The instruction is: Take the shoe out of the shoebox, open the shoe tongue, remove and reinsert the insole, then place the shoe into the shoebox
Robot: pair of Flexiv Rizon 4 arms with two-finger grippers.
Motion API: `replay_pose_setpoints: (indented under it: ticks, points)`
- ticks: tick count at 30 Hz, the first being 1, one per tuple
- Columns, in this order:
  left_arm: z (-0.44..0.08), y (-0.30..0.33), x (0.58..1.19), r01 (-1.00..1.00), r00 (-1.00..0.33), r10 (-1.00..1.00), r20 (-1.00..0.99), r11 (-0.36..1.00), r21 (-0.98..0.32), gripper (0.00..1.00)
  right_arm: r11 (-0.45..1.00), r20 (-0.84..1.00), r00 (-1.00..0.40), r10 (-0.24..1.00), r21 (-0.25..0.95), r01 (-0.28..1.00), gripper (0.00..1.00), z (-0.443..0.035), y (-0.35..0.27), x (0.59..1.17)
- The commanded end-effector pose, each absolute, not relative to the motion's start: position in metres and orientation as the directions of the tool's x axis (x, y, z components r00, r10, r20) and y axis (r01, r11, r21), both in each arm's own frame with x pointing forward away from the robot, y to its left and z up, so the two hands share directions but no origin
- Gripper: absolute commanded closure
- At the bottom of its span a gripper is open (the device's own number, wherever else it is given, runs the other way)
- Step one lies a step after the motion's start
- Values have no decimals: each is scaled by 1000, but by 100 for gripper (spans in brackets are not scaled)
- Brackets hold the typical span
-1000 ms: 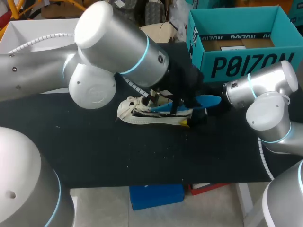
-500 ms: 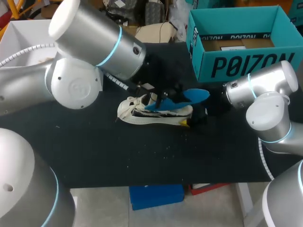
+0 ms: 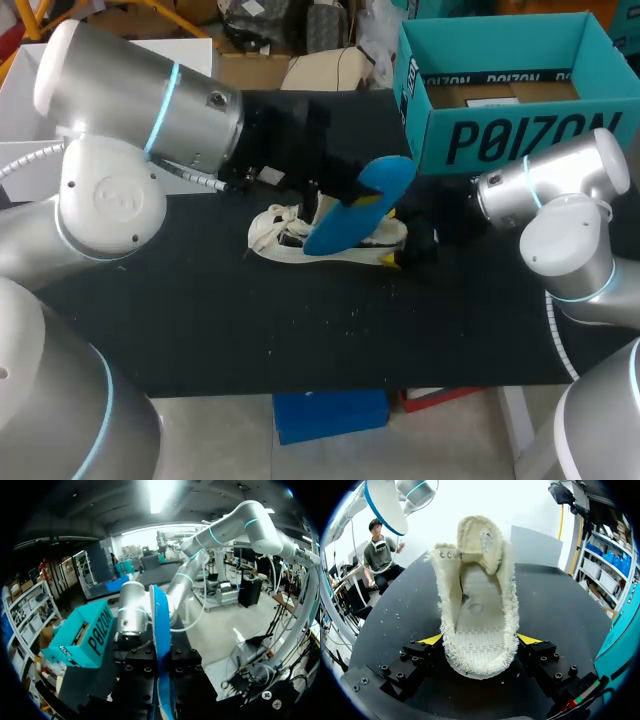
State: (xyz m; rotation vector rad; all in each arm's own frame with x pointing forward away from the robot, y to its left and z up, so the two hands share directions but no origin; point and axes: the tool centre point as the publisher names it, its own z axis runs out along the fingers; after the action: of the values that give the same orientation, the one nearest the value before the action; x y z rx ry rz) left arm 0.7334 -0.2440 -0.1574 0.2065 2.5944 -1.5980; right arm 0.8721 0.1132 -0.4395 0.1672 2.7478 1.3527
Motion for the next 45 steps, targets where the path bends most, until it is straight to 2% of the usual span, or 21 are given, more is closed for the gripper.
replay_pose_setpoints:
  ticks: [1,11,32,45]
  points:
    - [-152,-219,728,-7,-1000,23,7,-8,-1000,100,607,-18,-991,131,792,66,100,-441,114,873]
    - [-114,-209,727,-129,-986,119,113,-137,-982,100,607,-18,-991,131,792,66,100,-441,114,873]
    - [-6,-243,684,-120,-968,235,92,-105,-987,100,607,-18,-991,131,792,66,100,-441,114,873]
    - [39,-254,633,-111,-961,270,60,-177,-978,100,607,-18,-991,131,792,66,100,-441,114,873]
